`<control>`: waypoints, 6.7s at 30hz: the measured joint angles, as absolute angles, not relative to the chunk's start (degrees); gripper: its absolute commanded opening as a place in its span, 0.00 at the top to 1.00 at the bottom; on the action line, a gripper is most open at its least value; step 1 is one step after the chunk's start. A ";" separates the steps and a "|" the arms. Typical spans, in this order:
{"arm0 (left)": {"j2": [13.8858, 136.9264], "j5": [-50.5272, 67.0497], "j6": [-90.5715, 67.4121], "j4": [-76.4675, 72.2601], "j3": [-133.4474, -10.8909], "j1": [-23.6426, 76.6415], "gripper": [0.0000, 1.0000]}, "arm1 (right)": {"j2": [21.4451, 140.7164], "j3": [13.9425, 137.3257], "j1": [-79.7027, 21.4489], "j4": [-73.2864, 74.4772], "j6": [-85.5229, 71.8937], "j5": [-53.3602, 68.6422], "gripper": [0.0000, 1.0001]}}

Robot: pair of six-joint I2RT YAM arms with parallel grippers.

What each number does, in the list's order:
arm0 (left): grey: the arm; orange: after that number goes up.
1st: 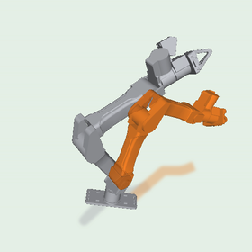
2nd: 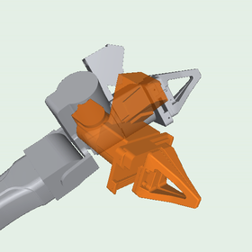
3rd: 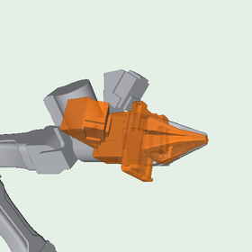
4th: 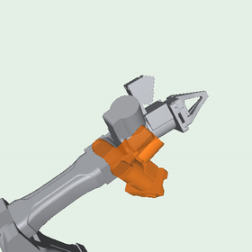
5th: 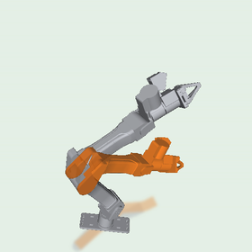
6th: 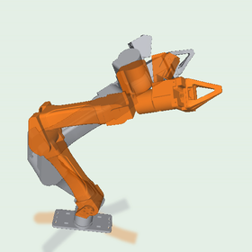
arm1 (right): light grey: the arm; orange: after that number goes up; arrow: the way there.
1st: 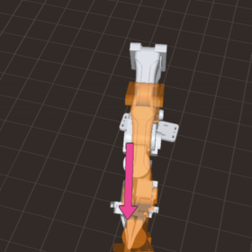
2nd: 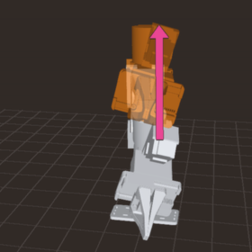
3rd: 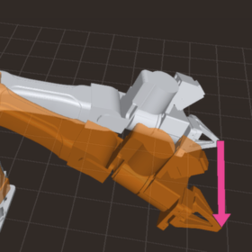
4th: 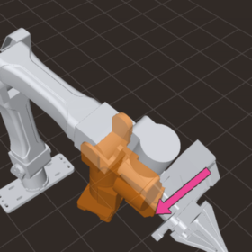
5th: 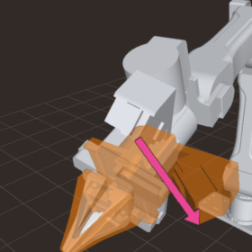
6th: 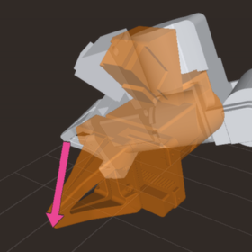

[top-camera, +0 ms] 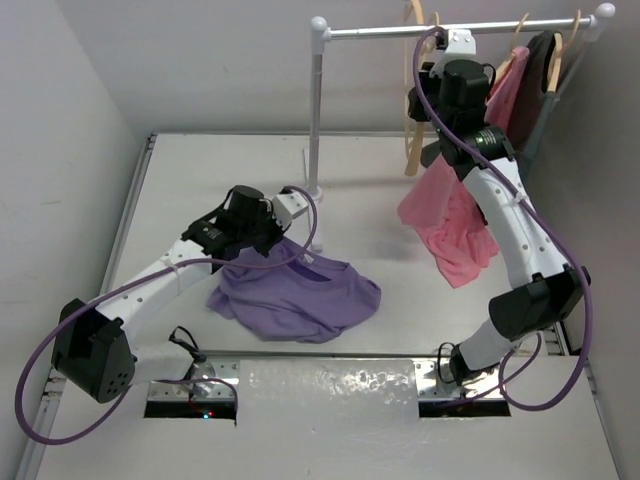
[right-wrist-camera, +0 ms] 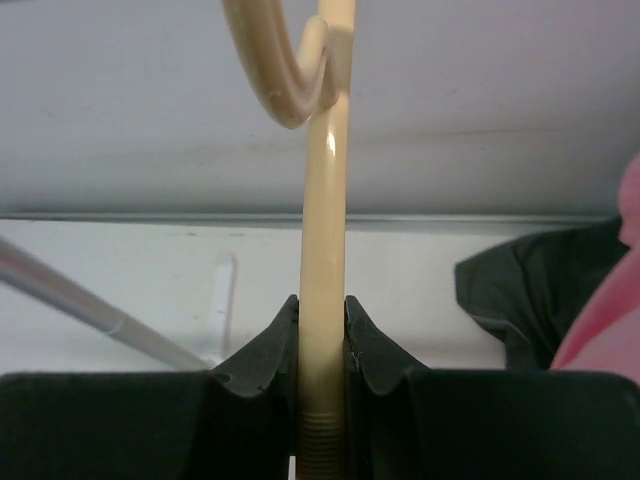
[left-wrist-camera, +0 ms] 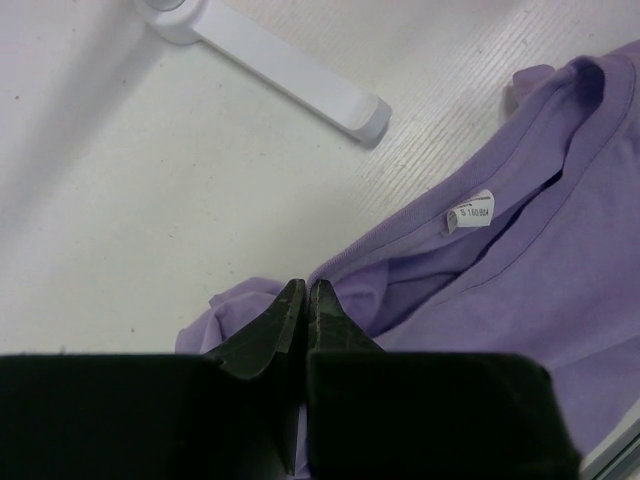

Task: Place the t-shirt on the hanger
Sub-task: Pick up the hanger from the clothesline, then place the T-shirt on the hanger.

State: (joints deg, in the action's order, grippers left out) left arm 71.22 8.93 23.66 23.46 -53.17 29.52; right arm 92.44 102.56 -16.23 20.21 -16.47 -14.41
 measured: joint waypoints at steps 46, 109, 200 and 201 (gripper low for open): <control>76.99 2.11 20.10 23.09 -57.43 25.39 1.00 | 56.99 60.86 -16.36 42.44 -2.96 34.20 1.00; 68.31 34.92 26.06 34.15 -69.28 25.39 1.00 | 65.30 48.73 -30.13 12.56 -3.05 39.35 1.00; 61.47 23.05 43.90 27.44 -47.70 17.89 1.00 | 74.17 54.72 -35.31 -1.13 -23.09 2.90 0.44; 61.45 22.09 41.45 26.72 -47.48 17.89 1.00 | 72.86 54.15 -36.34 -0.47 -24.67 -0.60 0.58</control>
State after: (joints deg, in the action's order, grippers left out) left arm 61.45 22.09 41.45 26.72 -47.48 17.89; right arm 72.86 54.15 -36.34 -0.47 -24.67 -0.60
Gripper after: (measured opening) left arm 0.150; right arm 0.606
